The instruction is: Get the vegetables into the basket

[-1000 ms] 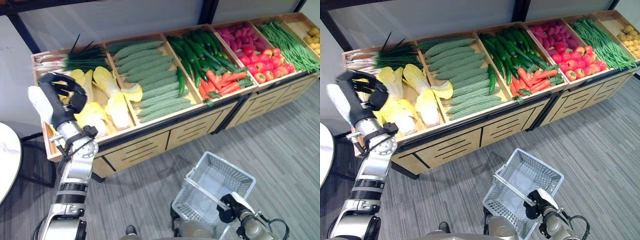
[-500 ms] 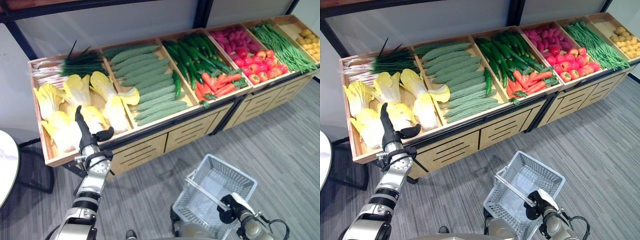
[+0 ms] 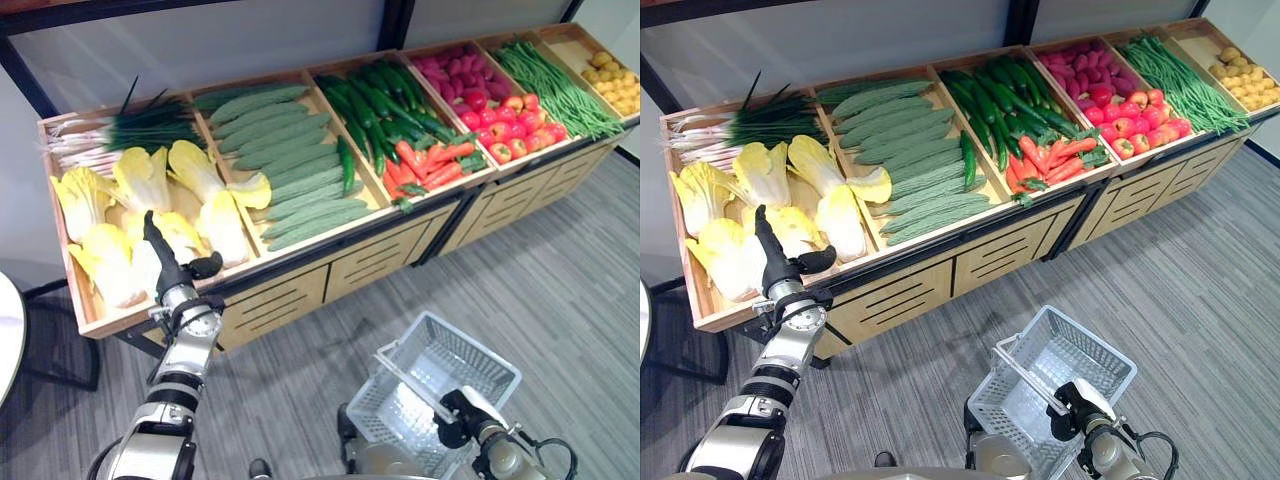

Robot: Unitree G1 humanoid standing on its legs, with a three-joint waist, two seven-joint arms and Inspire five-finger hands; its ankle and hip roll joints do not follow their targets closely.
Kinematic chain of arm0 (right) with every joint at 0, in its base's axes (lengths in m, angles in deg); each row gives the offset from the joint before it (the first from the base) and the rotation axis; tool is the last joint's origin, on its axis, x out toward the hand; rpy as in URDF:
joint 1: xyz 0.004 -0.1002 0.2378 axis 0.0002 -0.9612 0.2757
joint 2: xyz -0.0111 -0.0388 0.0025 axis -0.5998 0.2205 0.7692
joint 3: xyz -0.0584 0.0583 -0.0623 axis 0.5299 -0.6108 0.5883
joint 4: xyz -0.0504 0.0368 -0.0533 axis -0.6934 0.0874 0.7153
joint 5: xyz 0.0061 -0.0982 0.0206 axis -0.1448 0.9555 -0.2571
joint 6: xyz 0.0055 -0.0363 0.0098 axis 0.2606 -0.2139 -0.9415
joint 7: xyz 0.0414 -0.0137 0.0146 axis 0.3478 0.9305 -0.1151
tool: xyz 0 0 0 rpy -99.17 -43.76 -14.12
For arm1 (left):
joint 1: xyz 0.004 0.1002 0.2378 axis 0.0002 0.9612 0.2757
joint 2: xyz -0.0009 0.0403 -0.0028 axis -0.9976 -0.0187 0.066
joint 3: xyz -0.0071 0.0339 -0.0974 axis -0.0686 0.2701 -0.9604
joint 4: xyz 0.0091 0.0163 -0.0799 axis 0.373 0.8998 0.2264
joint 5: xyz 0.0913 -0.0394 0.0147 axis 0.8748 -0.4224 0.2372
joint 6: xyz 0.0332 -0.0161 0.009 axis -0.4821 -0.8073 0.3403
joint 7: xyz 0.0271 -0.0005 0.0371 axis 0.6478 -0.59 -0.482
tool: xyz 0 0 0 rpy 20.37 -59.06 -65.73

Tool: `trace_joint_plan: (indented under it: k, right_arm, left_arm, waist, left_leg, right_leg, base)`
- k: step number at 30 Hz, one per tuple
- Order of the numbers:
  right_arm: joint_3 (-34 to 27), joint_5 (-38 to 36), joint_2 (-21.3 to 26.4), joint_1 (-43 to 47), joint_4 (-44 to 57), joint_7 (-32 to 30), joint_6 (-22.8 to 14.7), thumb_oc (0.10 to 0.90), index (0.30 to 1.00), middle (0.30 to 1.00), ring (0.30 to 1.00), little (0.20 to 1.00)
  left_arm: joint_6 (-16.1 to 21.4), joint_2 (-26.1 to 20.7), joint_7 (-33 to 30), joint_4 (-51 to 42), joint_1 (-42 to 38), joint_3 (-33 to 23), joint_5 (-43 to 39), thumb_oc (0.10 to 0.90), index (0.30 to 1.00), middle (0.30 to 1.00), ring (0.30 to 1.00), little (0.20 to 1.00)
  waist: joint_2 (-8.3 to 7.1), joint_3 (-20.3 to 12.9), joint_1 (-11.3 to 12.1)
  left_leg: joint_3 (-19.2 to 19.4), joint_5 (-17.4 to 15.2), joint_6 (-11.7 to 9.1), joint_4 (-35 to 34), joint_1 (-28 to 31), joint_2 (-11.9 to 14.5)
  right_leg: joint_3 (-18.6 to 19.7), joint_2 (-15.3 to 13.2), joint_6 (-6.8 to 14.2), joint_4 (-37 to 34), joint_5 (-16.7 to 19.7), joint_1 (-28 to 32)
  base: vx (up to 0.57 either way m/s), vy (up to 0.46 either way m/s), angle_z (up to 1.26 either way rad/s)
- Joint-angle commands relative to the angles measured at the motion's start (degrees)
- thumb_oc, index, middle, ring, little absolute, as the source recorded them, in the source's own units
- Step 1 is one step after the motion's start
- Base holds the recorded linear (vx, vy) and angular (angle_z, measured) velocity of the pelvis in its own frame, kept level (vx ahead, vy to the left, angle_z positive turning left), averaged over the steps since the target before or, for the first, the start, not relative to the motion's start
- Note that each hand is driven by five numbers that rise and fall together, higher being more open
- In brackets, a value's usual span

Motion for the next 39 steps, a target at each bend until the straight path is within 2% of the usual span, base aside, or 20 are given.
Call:
trace_joint_plan:
  k: [1, 17, 20, 25, 39]
  right_arm:
    - [1.1, -0.41, 1.48, 2.89, 2.08, -2.31, -2.89, 0.4, 0.3, 0.3, 0.3, 0.3]
    - [1.44, -0.65, 1.67, 3.84, 2.26, -2.52, -3.0, 0.4, 0.3, 0.3, 0.3, 0.3]
    - [2.13, -0.83, 1.7, 5.45, 1.67, -2.75, -2.66, 0.4, 0.3, 0.3, 0.3, 0.3]
    - [3.09, -1.36, 1.74, 6.8, 2.33, -2.72, -2.77, 0.4, 0.3, 0.3, 0.3, 0.3]
    - [4.45, -1.48, 1.93, 8.61, 3.36, -2.36, -2.62, 0.4, 0.3, 0.3, 0.3, 0.3]
  left_arm:
    - [2.98, -6.21, -4.45, -0.77, -9.93, 1.23, 3.09, 0.9, 1.0, 1.0, 1.0, 1.0]
    - [1.73, -7.25, -5.49, 3.35, -11.0, 0.38, 2.03, 0.9, 1.0, 1.0, 1.0, 1.0]
    - [0.81, -7.94, -3.28, 7.21, -12.5, 2.62, 1.3, 0.9, 1.0, 1.0, 1.0, 1.0]
    - [-0.27, -8.4, -1.31, 9.21, -13.92, 5.38, 2.5, 0.9, 1.0, 1.0, 1.0, 1.0]
    - [-3.27, -8.61, 2.71, 17.48, -17.08, 7.93, 2.25, 0.9, 1.0, 1.0, 1.0, 1.0]
  waist:
    - [-1.85, -0.68, -0.19]
    - [-1.9, 1.07, 0.05]
    - [-1.9, 2.95, 0.53]
    - [-2.07, 3.94, 0.8]
    - [-1.75, 5.86, 0.94]
  left_leg:
    - [-1.57, 0.26, -2.89, 0.14, 0.53, 2.47]
    - [-1.52, 0.92, -2.81, 0.14, -1.91, 2.66]
    - [-2.12, 1.8, -2.72, 0.14, -4.13, 2.74]
    - [-2.8, 2.36, -2.66, 0.14, -5.7, 2.85]
    - [-3.47, 2.98, -2.52, 0.14, -7.76, 2.68]
  right_leg:
    - [1.96, -4.56, 5.74, 0.59, -5.22, 4.84]
    - [2.37, -4.27, 5.65, 1.42, -5.07, 1.78]
    - [1.91, -4.17, 5.51, 2.27, -4.91, -0.56]
    - [1.52, -4.1, 5.39, 2.84, -4.87, -1.84]
    - [1.0, -4.4, 5.34, 3.45, -4.61, -3.84]
  base:
    - [-0.01, -0.003, -0.1]
    - [0.0, 0.001, -0.01]
    - [-0.07, 0.014, 0.02]
    - [-0.02, 0.006, 0.04]
    - [0.0, 0.004, 0.04]
